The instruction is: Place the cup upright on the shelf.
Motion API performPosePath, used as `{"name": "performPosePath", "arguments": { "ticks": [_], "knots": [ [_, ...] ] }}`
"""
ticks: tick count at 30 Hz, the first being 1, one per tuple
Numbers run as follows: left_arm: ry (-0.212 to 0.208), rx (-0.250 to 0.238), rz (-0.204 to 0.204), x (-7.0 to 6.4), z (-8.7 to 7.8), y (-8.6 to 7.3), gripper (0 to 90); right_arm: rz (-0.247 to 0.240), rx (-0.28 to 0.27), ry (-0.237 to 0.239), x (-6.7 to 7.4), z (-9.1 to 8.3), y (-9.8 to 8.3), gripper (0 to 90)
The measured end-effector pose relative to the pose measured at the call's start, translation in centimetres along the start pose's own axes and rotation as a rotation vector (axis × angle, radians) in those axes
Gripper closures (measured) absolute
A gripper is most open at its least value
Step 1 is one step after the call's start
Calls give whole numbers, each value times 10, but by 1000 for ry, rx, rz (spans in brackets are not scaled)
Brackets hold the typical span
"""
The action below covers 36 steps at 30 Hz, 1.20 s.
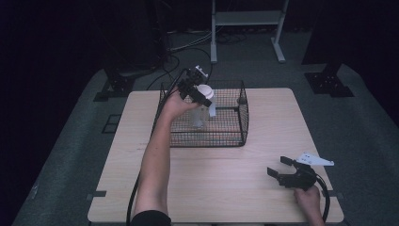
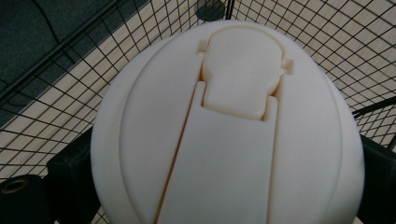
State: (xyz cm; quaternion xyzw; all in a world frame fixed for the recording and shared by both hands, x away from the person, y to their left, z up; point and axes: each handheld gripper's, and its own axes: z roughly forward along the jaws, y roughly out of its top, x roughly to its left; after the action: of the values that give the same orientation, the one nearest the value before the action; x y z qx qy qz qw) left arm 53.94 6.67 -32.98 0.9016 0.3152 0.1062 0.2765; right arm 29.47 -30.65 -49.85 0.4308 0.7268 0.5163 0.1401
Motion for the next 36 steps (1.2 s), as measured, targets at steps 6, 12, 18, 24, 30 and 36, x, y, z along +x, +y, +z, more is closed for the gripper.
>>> {"name": "performPosePath", "arguments": {
  "ticks": [6, 12, 18, 24, 30, 36],
  "knots": [
    [12, -5, -21, 1, 7, -5, 50, -2, 7, -8, 1, 1, 0, 129],
    [17, -53, -44, 3, 14, -12, 50, -8, 11, -12, 1, 1, 0, 129],
    [5, -71, -50, 4, 11, -18, 49, -12, 11, -12, 2, 1, 0, 129],
    [11, -61, -40, 2, 10, -18, 48, -11, 10, -12, 2, 1, 0, 129],
    [12, -63, -39, 2, 10, -19, 47, -15, 9, -13, 2, 1, 0, 129],
    [12, -63, -34, 2, 10, -19, 46, -14, 11, -11, 2, 1, 0, 129]
  ]
}}
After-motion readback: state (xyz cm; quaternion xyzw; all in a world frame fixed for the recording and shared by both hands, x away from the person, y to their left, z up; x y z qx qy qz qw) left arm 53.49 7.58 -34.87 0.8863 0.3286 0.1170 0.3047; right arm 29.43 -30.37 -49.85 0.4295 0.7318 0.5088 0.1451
